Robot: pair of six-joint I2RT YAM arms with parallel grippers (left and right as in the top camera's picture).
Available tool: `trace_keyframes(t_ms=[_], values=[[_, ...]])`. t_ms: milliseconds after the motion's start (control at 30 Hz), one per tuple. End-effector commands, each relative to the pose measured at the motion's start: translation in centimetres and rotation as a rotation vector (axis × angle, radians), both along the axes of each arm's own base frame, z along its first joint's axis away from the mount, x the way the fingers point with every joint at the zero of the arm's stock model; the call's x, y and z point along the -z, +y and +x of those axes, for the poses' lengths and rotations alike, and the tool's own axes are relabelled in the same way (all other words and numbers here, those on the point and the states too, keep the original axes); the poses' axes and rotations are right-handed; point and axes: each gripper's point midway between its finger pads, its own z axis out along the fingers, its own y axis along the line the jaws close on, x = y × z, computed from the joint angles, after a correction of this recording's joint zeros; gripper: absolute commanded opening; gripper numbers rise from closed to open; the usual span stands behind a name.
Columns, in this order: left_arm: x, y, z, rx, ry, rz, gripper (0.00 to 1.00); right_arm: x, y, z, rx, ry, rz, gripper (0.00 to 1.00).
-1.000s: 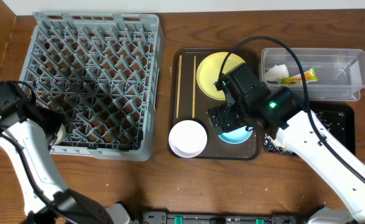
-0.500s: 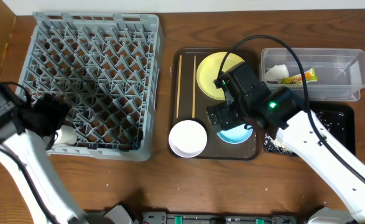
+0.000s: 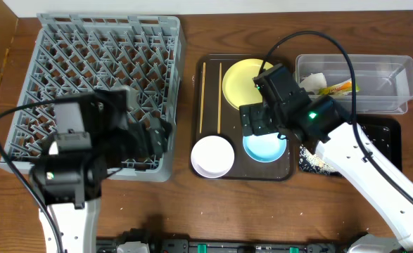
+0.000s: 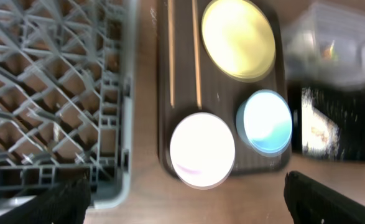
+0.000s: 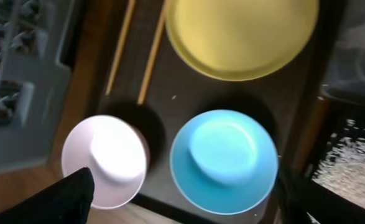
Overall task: Sort waste into correct bins and load items into the dishwasher
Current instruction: 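Place the white cup into the dish rack with the left gripper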
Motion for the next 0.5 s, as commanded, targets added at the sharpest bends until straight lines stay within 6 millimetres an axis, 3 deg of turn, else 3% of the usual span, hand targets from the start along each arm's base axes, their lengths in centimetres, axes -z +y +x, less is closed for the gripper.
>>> trace_keyframes(t_ms=[0,67,467], values=[[-0.19,0.48,-0.50,0.025,-0.025,0.122,0.99,0.48,-1.75,1.27,0.077,-0.017,-0.040,0.94],[-0.13,0.32,-0.48,0.032,-0.023,0.124,0.99,0.23,-1.92,1.93,0.090,-0.027,-0.016,0.99],[-0.05,0.32,-0.43,0.032,-0.020,0.124,0.98,0.31,-1.31,1.39,0.068,-0.019,-0.014,0.99]])
